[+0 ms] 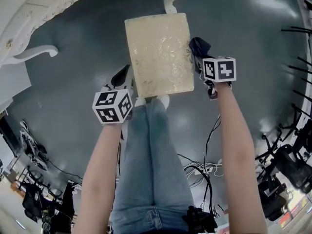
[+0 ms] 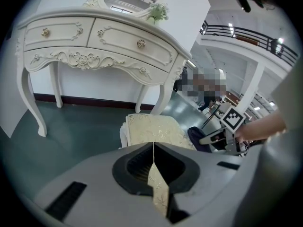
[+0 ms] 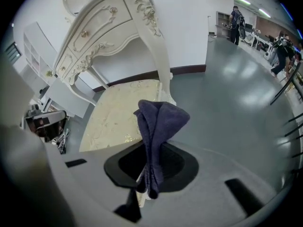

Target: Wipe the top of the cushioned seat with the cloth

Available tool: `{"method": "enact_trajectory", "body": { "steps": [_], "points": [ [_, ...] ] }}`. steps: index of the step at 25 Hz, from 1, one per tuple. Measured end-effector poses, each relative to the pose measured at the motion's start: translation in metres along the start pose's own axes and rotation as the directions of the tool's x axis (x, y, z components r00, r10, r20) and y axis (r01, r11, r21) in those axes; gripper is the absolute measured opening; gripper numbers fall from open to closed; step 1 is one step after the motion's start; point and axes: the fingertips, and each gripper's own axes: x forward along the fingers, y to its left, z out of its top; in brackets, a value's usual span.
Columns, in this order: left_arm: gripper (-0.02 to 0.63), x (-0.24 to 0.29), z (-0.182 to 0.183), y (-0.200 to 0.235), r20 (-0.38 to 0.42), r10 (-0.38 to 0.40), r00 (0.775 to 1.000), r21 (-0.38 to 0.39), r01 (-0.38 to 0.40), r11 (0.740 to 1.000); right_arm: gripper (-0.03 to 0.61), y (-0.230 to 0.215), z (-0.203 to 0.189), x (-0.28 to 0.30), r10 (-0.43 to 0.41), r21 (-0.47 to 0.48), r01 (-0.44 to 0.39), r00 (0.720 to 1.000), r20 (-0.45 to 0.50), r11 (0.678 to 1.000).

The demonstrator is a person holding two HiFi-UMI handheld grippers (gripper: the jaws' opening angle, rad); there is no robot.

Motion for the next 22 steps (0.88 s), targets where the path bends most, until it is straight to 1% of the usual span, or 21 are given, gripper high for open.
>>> {"method": "enact_trajectory", "body": {
  "steps": [6, 12, 22],
  "points": [
    [0.005, 0.002, -0.002, 0.002, -0.001, -0.001, 1.0, -0.001, 0.001, 1.0, 0.044, 0.009, 0.006, 0.02, 0.03, 0.04, -0.03, 0.999, -0.011, 0.999],
    [0.005, 0.003, -0.006, 0.006, -0.007, -0.002, 1.0, -0.012, 0.002, 1.0, 0.044, 0.012, 0.008, 0.023, 0.031, 0.083, -0.031, 1.0, 0.001, 0.996],
    [0.005, -0.002, -0.009, 0.015, -0.01, -0.001, 1.0, -0.02, 0.001, 1.0, 0.044, 0.024, 0.012, 0.018, 0.064, 0.059, -0.064, 0.998, 0.004, 0.996]
  ]
}}
